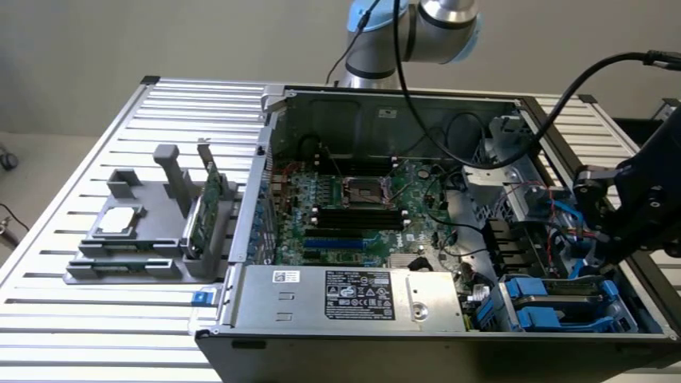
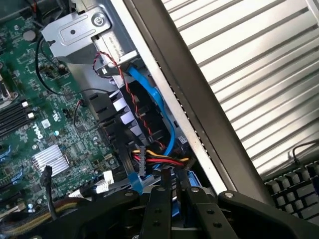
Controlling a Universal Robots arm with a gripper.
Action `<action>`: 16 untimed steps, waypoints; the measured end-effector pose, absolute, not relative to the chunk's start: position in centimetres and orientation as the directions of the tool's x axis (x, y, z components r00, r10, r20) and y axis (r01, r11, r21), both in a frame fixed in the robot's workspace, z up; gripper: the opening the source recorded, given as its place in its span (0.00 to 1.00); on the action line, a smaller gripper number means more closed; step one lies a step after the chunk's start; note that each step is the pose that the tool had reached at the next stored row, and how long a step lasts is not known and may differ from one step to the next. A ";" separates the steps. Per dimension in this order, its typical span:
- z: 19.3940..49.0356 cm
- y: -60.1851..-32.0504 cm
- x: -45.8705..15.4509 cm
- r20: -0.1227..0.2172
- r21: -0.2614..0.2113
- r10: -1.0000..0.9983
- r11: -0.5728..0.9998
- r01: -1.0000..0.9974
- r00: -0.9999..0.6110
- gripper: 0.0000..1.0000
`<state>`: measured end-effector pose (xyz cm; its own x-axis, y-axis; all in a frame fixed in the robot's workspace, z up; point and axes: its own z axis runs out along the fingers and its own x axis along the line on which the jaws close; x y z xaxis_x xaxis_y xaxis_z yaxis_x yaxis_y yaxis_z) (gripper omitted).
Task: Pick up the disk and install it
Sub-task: 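Insert the first disk wire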
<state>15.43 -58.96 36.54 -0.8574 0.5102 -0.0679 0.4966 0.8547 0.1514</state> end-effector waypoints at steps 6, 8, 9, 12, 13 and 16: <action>36.5 -59.0 15.4 -0.062 0.148 0.569 0.818 0.556 -0.820 0.19; 36.4 -59.0 15.4 -0.058 0.145 0.585 0.807 0.573 -0.809 0.19; 36.4 -59.0 15.4 -0.057 0.144 0.592 0.801 0.581 -0.804 0.19; 36.4 -59.0 15.4 -0.052 0.146 0.611 0.787 0.599 -0.790 0.19; 36.3 -59.0 15.4 -0.049 0.149 0.614 0.785 0.602 -0.788 0.19; 36.3 -59.1 15.4 -0.033 0.163 0.616 0.780 0.604 -0.787 0.19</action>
